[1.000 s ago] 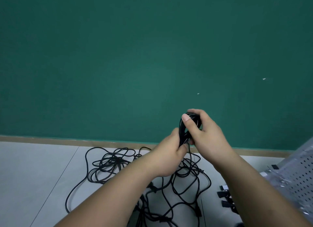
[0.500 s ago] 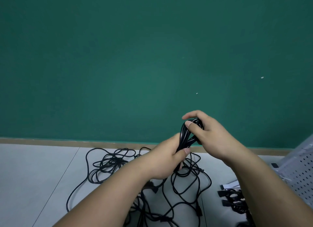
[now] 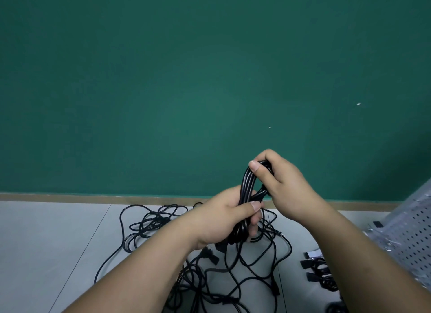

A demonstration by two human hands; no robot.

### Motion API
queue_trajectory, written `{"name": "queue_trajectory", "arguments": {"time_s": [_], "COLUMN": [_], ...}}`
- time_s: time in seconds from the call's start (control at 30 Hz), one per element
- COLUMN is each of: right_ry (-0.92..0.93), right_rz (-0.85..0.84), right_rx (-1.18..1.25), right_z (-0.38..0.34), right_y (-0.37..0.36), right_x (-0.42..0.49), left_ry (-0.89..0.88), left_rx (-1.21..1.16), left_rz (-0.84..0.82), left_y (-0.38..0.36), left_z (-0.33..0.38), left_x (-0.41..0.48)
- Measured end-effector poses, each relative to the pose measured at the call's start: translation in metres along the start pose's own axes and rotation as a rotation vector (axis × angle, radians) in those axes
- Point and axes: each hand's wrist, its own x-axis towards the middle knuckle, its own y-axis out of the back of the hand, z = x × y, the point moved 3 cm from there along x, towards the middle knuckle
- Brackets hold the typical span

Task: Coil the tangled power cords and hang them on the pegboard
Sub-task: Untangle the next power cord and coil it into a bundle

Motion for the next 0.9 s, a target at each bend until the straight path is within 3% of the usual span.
{"name": "queue_trajectory", "arguments": {"time_s": [0.1,0.2,0.3,0.47,0.6,0.77,0.9], "right_ry": [-0.027,-0.159,-0.281,-0.38,-0.391,-0.321,-0.32], "right_rz": [0.01,0.024,-0.022,-0.452,-0.714,-0.847,-0.772], "right_rx": [0.179,0.368,0.299,0.271,0.224,-0.022,-0.054], "right_z": [0.005,0.004,0.013,0.028,0.029,0.046,0.052], "right_y": [-0.006,-0.01,-0.011,-0.042,-0.068,-0.071,-0.059], "right_x": [0.0,-0.001,-0.005,-0.017,-0.032,-0.038,-0.032], "left_ry": [0.003,0.01,-0.031,-0.14,-0.252,-0.327,-0.305], "left_rx": [-0.101,-0.179,-0.378,-0.741,-0.852,-0.792,-0.436], "left_rz": [0.018,0.191,0.351,0.477,0.561,0.787,1.033], "left_y": [0.001,0.009,0.022,0.043,0.059,0.09,0.117], "left_z": [0.001,-0.003,0.0,0.008,0.017,0.015,0.007], "left_x": [0.002,0.008,0.012,0.011,0.008,0.001,-0.009]}}
